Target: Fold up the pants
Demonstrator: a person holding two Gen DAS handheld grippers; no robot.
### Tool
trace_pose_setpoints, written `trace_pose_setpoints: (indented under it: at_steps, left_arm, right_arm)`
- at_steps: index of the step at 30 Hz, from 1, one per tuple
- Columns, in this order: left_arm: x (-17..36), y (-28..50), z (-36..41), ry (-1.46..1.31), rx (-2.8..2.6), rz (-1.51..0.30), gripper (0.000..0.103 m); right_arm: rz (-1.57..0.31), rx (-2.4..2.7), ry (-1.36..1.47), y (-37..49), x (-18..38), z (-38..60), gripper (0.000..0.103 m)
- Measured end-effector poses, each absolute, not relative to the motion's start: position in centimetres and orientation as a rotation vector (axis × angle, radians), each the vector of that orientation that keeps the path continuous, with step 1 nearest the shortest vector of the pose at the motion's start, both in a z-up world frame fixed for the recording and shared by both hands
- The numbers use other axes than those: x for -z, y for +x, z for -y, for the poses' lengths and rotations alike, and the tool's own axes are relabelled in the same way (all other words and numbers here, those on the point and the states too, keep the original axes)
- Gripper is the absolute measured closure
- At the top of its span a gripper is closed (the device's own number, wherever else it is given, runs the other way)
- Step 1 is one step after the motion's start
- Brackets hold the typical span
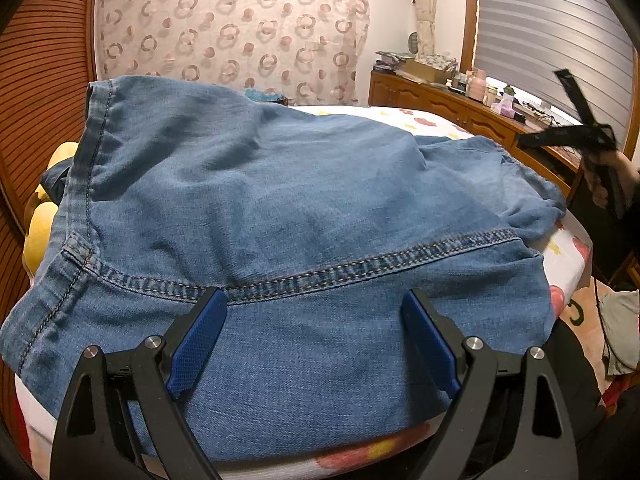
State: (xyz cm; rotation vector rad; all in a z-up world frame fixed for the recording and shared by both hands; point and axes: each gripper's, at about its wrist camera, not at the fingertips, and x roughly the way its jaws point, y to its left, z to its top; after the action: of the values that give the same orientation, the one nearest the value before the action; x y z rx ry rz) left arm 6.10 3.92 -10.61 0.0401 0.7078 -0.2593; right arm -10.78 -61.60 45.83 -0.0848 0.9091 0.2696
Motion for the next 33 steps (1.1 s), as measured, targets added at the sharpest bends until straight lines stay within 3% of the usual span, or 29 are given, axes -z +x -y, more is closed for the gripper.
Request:
trace_pose_setpoints:
  at_steps: [10, 24, 33]
  left_arm:
    - [10.7, 6.3, -3.8, 0.038, 0.250, -0.703, 0.013]
    - [10.8, 6.3, -3.7, 0.038, 0.248, -0.701, 0.013]
    - [10.8, 6.3, -3.7, 0.038, 0.248, -0.700, 0.013]
  right_arm:
    - [-0.869, -0.287, -0.094, -18.8, -45.8, 62.3, 0.056]
    - [-0.912, -0.164, -0.034, -19.0, -41.9, 65.2, 0.054]
    - [-0.878, -0.145, 0.094, -19.5, -41.0, 66.5, 0.044]
